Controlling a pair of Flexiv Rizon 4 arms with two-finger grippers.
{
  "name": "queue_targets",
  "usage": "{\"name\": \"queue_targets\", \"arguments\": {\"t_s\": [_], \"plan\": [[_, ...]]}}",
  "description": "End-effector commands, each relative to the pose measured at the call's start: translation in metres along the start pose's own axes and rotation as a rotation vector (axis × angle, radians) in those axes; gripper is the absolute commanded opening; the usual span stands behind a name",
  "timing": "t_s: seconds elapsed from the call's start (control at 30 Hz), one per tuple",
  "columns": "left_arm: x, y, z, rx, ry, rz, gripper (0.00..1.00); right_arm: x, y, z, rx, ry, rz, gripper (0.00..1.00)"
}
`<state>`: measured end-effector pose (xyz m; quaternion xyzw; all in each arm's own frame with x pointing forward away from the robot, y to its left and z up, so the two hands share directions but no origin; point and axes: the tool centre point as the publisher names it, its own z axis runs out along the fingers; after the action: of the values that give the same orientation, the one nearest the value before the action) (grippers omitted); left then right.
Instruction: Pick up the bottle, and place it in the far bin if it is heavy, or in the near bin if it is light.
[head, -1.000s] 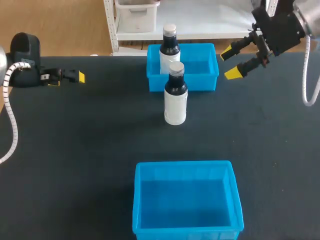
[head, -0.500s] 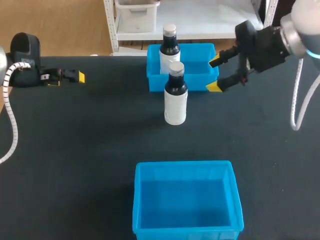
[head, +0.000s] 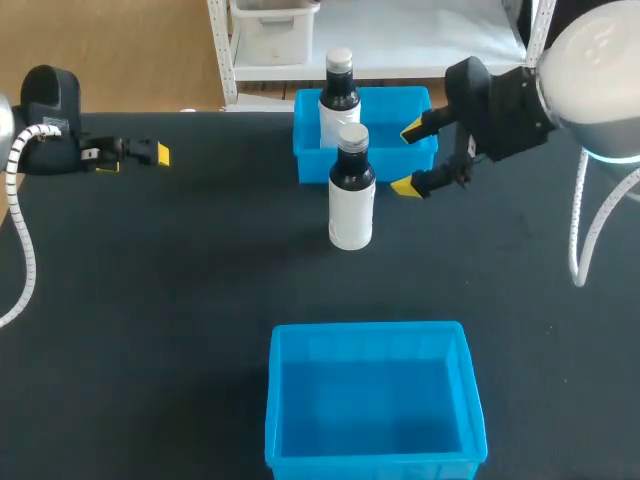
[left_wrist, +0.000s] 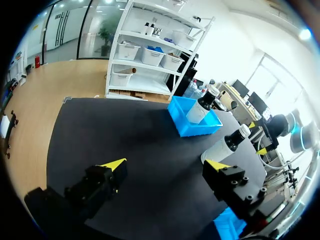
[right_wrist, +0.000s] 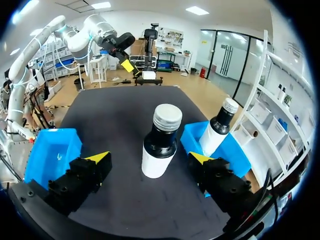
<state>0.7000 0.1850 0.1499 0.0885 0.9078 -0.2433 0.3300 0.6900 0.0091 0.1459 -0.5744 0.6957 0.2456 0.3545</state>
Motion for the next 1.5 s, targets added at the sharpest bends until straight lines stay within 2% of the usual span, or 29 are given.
{"name": "queue_targets", "arguments": {"t_s": [0.03,0.33,1.5], "plan": [[0.0,0.0,0.0,0.0,0.0,0.0,1.0,-0.001,-0.01,0.002,-0.075,-0.002,-0.008,1.0],[0.0,0.0,0.0,0.0,0.0,0.0,1.0,-0.004,-0.017,0.012,-0.156,0.01,0.004,1.0],[0.0,0.0,0.0,0.0,0.0,0.0,1.0,-0.017,-0.021,0.057,-0.205,0.013,0.006,1.0]]}}
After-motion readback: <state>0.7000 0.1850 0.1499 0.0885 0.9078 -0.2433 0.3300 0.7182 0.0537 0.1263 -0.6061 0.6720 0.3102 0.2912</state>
